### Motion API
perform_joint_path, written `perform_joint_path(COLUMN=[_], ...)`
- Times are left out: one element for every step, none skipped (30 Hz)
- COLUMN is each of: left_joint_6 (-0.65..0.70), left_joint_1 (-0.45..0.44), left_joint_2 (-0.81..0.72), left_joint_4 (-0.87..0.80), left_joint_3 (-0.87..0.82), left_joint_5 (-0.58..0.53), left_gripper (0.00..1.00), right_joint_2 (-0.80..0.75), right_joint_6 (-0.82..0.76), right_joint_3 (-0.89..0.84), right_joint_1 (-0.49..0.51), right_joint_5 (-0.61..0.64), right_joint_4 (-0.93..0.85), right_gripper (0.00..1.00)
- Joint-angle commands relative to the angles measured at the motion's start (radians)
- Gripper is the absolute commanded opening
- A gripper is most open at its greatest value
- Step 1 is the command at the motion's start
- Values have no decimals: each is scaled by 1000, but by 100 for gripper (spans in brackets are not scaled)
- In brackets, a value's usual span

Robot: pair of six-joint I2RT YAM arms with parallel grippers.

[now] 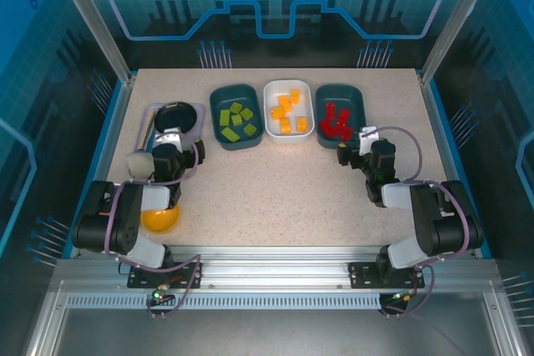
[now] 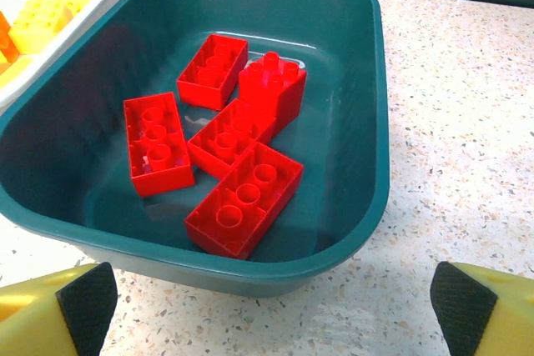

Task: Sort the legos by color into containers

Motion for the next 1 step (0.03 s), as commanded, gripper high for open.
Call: perform_joint_path(left_joint_6=[21], left_joint_1=[-6], left_joint_2=[7], left_joint_4=[4], left_joint_3=[23], left_joint_5=[-15], left_gripper=[99], right_joint_2=[13], right_joint_6=[4], right_joint_3=[24], right_joint_1=[-18], right_joint_5=[-34], right_joint_4=[13], right_gripper=[100])
